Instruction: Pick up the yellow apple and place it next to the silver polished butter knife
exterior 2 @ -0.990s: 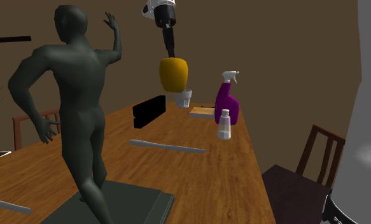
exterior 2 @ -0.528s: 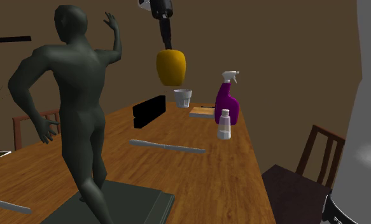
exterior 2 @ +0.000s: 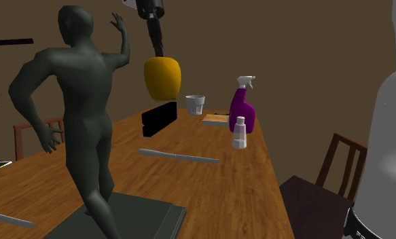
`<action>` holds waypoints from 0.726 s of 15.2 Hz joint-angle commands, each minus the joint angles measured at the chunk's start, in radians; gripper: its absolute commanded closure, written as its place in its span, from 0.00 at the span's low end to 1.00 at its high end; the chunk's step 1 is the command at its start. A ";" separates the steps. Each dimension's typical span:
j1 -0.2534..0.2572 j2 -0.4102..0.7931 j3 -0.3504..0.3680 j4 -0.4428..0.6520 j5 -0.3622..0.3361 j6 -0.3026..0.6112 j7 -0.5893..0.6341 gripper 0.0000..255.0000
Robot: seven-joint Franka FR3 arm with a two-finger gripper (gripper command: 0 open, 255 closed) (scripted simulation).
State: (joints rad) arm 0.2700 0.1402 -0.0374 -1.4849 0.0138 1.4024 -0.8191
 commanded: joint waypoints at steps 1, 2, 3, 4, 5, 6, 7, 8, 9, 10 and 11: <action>0.028 -0.011 0.022 -0.025 0.008 0.015 0.052 1.00; 0.041 -0.014 0.032 -0.034 0.012 0.022 0.075 1.00; 0.053 -0.016 0.042 -0.043 0.015 0.029 0.097 1.00; 0.066 -0.016 0.052 -0.049 0.019 0.036 0.120 1.00; 0.078 -0.016 0.062 -0.055 0.023 0.043 0.142 1.00; 0.091 -0.014 0.072 -0.059 0.026 0.050 0.164 1.00; 0.103 -0.012 0.082 -0.062 0.030 0.056 0.187 1.00; 0.116 -0.008 0.092 -0.063 0.033 0.062 0.209 1.00; 0.128 -0.004 0.102 -0.064 0.036 0.068 0.231 1.00; 0.141 0.002 0.112 -0.063 0.039 0.074 0.253 1.00; 0.153 0.008 0.121 -0.060 0.042 0.079 0.275 1.00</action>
State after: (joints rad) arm 0.4093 0.1394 0.0732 -1.5537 0.0525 1.4791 -0.5702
